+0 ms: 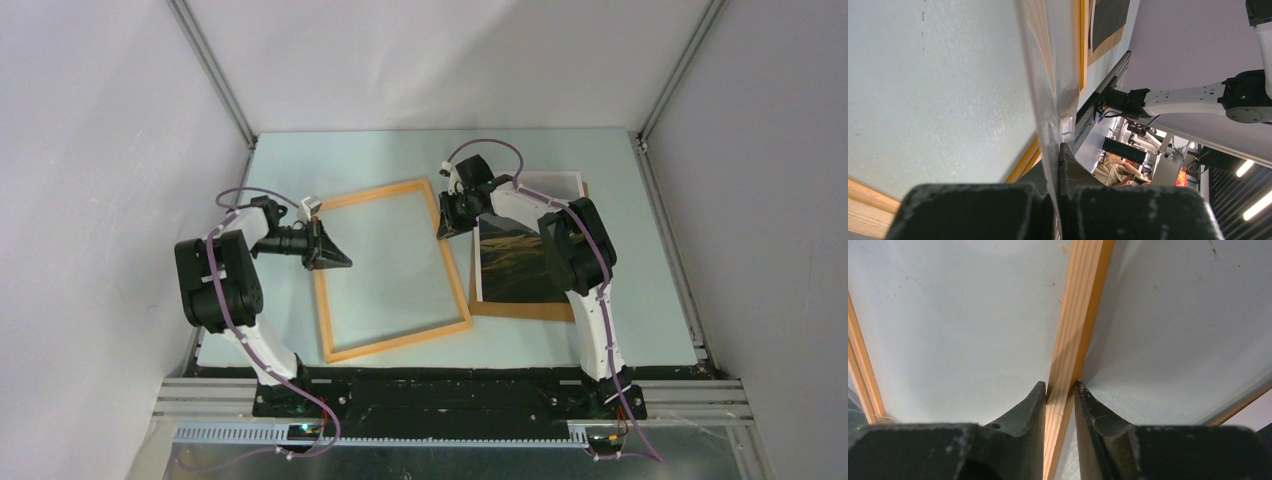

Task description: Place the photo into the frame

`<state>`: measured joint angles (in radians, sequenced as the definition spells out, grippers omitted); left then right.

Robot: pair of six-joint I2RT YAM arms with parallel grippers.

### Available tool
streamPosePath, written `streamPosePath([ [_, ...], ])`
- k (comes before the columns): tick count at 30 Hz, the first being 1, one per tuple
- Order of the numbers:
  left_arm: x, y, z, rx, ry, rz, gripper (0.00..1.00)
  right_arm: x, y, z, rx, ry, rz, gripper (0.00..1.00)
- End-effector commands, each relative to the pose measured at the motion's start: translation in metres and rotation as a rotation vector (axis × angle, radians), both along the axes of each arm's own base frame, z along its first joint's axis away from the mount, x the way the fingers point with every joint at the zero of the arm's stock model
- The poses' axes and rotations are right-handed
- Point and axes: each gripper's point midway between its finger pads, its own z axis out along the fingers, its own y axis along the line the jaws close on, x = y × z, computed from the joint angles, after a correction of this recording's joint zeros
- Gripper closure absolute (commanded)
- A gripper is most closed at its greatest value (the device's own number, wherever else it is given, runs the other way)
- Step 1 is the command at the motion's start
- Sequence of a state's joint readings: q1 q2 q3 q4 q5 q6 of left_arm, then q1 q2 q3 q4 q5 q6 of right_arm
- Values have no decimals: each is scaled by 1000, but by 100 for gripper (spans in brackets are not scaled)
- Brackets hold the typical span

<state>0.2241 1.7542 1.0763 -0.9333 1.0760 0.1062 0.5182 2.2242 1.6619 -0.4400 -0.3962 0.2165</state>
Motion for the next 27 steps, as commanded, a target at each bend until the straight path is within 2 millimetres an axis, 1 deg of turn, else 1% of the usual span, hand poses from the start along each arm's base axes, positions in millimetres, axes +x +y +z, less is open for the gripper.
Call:
streamPosePath([
  [1,-1,-8,5,-17,-8,-51,100,-22,-4,-35,-87,58,35,97],
  [9,6,-3,1,29,-33,-57,100,-24,-1,-36,-88,59,41,97],
  [19,16,8,-10,132,-56,-45,100,-23,-3,-36,-96,57,34,97],
  [27,19,8,-18,174,-56,-56,99,-22,-6,-38,-113,56,9,97],
])
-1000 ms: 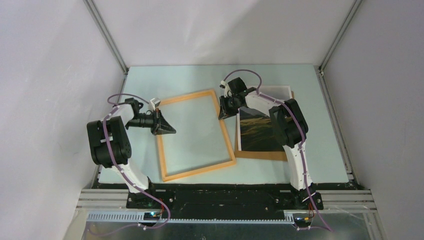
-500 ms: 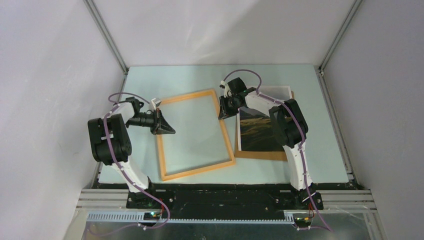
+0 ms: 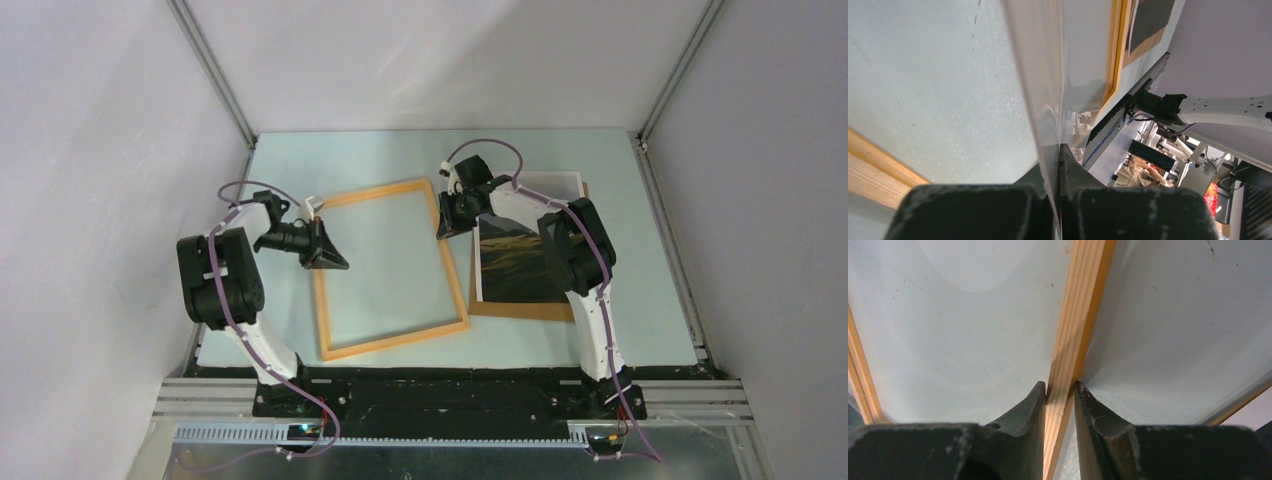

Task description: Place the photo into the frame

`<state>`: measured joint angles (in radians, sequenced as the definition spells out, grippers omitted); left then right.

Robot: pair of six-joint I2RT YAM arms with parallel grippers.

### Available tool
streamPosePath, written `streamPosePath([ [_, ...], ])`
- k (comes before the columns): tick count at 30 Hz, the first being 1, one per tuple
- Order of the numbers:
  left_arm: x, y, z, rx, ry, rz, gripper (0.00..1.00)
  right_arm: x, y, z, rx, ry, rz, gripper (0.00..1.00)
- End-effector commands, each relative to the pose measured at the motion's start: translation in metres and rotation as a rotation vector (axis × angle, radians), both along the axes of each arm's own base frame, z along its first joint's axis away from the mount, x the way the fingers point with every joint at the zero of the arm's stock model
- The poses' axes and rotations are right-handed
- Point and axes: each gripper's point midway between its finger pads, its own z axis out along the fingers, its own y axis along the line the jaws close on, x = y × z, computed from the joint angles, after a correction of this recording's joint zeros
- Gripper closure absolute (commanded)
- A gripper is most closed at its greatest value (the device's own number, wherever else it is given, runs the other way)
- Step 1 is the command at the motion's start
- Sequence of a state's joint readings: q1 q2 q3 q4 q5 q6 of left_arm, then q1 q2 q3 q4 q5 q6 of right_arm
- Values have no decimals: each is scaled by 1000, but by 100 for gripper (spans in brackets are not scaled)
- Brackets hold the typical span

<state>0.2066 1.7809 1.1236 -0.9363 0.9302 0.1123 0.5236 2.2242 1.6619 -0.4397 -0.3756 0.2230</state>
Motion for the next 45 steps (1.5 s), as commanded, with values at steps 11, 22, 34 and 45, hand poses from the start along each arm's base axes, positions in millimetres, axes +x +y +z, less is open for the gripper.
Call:
streamPosePath([
  [11,5,-8,-6,38,-53,-44,96,-21,-8,-36,-102,59,17,98],
  [22,1,-11,6,53,-115,-61,100,-21,-8,-36,-102,58,20,98],
  [34,-1,-16,13,51,-159,-85,100,-20,-7,-36,-101,56,23,98],
  [45,1,-15,11,68,-169,-82,100,-20,-6,-36,-101,54,25,98],
])
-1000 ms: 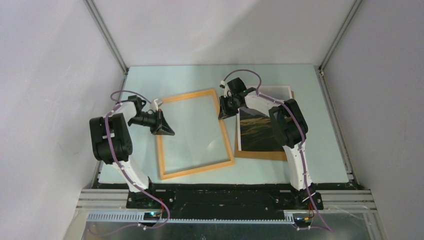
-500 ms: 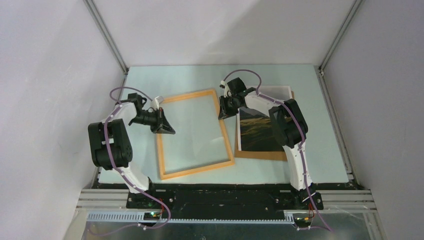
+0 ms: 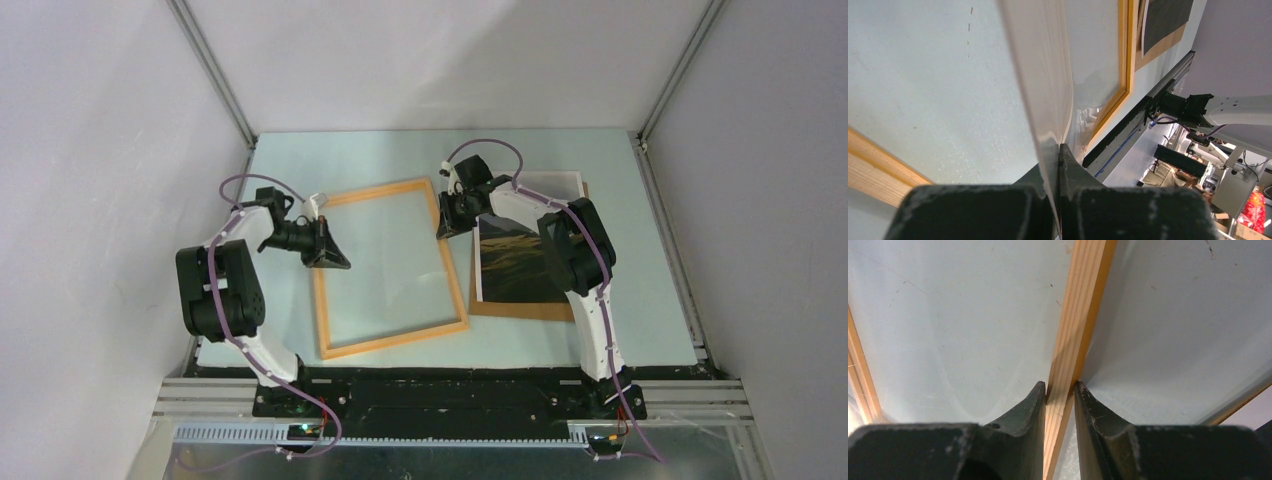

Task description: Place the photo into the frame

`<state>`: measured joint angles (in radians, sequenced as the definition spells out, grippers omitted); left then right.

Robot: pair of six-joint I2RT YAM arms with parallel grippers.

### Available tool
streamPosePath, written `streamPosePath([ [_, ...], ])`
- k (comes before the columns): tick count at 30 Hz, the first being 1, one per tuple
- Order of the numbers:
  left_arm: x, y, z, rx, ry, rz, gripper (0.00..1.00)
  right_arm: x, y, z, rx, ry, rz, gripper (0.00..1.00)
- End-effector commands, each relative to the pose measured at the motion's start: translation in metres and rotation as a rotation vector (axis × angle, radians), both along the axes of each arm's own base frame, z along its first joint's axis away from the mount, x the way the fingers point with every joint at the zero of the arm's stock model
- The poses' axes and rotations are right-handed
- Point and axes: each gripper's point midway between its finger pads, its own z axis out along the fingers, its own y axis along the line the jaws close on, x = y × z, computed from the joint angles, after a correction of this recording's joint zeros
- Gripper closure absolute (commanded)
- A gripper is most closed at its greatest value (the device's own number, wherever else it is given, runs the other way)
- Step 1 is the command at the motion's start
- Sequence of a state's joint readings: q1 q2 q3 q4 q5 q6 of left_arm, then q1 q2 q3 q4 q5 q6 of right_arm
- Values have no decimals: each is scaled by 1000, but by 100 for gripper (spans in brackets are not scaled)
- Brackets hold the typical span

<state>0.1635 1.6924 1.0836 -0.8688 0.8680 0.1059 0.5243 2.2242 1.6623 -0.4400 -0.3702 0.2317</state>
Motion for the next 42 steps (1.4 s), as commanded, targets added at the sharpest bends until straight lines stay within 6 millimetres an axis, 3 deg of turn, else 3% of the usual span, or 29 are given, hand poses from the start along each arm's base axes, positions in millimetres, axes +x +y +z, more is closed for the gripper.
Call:
streamPosePath([
  [1,3,-9,8,-7,-69,-45,99,-21,-6,-36,-99,52,34,98],
  [23,7,-3,-8,32,-22,-33,68,-19,-9,-36,-113,48,24,98],
  [42,6,0,-18,62,0,-36,52,-19,-11,-36,-115,50,25,98],
])
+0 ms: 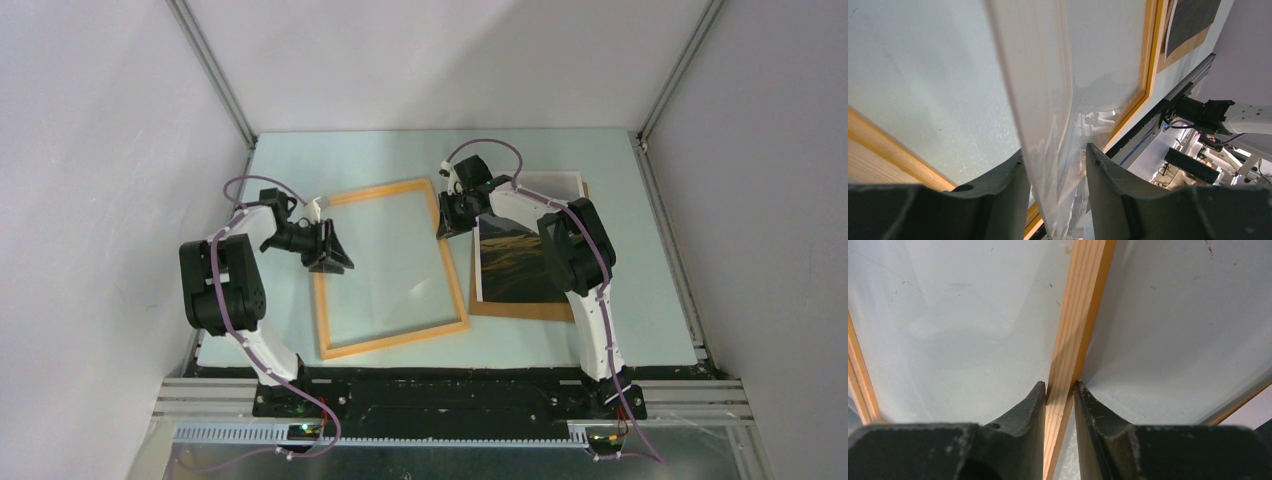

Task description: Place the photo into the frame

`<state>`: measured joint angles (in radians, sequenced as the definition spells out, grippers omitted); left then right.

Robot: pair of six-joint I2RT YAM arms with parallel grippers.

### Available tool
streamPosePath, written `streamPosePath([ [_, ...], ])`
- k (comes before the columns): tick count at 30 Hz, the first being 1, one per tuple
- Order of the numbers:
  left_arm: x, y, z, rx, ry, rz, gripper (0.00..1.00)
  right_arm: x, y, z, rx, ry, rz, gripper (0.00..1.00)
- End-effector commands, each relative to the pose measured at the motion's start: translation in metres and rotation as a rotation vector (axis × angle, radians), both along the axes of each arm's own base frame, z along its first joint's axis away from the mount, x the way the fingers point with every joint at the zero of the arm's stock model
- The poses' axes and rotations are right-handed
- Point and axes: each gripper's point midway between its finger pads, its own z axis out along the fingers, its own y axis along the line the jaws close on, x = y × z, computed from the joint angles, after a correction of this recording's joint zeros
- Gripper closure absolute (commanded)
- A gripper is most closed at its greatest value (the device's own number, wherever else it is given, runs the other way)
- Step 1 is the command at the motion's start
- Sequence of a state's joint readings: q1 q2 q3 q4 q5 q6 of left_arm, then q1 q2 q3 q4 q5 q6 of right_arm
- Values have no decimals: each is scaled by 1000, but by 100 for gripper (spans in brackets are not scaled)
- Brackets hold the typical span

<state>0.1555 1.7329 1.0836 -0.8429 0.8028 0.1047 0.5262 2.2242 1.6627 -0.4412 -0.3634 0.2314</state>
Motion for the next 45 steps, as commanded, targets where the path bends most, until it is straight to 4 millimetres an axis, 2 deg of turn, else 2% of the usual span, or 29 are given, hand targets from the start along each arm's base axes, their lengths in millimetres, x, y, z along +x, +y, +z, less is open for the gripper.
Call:
streamPosePath([
  [1,3,-5,0,2,-23,-33,51,-19,-10,-36,-110,53,27,98],
  [11,0,-4,-6,12,-10,-39,41,-20,-11,-37,-112,54,27,98],
  [28,-7,-1,-6,34,-14,-35,38,-20,-10,-36,-110,51,28,98],
  [45,-9,13,-14,106,10,-4,36,-20,-9,-36,-111,50,28,98],
])
